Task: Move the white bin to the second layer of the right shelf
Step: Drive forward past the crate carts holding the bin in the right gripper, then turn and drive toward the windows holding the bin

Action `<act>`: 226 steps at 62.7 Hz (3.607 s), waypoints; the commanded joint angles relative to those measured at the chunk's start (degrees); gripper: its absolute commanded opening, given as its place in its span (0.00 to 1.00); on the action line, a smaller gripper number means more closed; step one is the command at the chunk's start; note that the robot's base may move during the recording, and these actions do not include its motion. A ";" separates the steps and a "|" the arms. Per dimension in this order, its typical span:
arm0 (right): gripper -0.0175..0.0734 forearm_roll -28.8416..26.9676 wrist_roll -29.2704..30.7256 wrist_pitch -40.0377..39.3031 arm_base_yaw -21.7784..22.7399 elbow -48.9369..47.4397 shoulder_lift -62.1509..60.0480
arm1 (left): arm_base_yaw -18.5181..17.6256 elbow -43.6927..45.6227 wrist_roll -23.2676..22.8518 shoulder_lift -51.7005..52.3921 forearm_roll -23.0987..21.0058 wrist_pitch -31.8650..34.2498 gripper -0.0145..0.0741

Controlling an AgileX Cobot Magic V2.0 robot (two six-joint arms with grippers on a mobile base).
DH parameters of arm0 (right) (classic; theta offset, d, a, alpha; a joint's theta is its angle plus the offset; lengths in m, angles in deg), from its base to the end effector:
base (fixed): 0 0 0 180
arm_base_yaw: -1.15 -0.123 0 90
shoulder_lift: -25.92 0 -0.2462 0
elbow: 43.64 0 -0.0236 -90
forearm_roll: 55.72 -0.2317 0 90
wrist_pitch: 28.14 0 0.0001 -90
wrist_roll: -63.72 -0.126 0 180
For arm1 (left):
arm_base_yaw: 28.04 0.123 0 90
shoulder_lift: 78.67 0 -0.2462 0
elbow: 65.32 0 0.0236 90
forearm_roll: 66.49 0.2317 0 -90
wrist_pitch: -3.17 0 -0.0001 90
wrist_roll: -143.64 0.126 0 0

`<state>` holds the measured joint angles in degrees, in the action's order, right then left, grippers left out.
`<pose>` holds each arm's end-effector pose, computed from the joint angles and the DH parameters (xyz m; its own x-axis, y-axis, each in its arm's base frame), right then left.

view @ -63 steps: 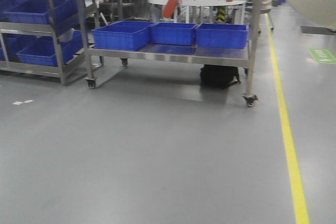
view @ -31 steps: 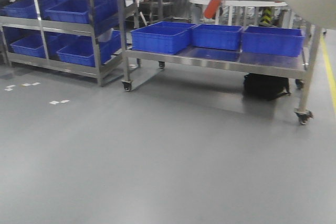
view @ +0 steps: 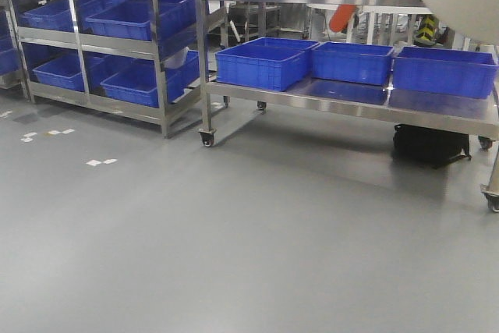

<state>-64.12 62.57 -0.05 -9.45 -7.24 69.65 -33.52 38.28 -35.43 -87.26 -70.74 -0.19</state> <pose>0.1614 0.0390 0.3173 -0.3367 0.0883 -0.9375 -0.1999 0.9662 0.1628 0.1107 -0.0112 0.2071 0.0230 -0.0603 -0.9979 0.1013 0.9932 -0.0576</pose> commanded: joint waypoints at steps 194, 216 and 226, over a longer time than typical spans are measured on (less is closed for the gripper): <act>0.25 -0.46 0.18 -5.44 0.28 -1.72 -0.07 | -0.32 -2.11 -0.56 0.18 -0.53 4.93 0.26; 0.25 -0.46 0.18 -5.44 0.28 -1.72 -0.07 | -0.32 -2.11 -0.56 0.18 -0.53 4.93 0.26; 0.25 -0.46 0.18 -5.44 0.28 -1.72 -0.07 | -0.32 -2.11 -0.56 0.18 -0.53 4.93 0.26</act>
<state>-64.12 62.57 0.06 -9.45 -7.24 69.65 -33.52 38.28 -35.43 -87.26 -70.74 -0.19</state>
